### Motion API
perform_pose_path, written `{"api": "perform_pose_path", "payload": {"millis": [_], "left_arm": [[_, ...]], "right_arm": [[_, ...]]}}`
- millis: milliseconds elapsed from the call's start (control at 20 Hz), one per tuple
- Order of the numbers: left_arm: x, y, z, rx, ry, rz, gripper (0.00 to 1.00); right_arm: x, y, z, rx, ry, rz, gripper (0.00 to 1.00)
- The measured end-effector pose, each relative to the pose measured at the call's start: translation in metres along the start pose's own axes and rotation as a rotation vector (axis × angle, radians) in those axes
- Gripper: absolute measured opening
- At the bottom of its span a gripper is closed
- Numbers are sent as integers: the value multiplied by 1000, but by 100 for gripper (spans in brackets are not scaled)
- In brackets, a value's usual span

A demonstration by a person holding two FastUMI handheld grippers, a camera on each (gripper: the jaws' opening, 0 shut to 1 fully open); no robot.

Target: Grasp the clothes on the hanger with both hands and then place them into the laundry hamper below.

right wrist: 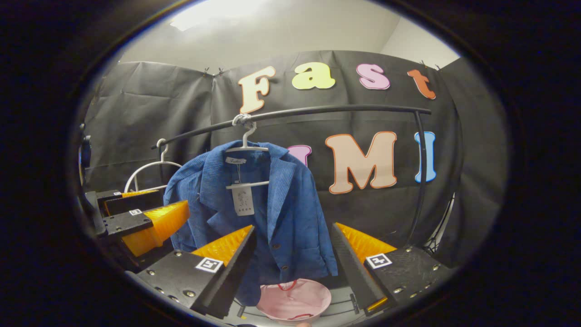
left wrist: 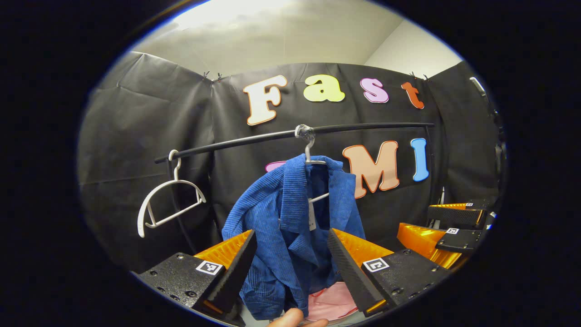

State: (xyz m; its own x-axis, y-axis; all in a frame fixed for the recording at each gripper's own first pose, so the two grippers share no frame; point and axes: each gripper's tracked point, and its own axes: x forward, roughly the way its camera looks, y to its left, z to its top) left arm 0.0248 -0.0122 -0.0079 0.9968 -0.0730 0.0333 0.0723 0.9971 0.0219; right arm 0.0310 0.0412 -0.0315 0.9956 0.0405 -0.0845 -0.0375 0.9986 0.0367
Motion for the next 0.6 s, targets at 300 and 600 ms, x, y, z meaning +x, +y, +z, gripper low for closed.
{"api": "perform_pose_path", "payload": {"millis": [300,600], "left_arm": [[16,-4,-20,6,41,-12,96],[52,-19,-63,-28,152,22,97]], "right_arm": [[4,-8,-1,2,15,-41,99],[13,-30,-16,-54,60,-73,99]]}}
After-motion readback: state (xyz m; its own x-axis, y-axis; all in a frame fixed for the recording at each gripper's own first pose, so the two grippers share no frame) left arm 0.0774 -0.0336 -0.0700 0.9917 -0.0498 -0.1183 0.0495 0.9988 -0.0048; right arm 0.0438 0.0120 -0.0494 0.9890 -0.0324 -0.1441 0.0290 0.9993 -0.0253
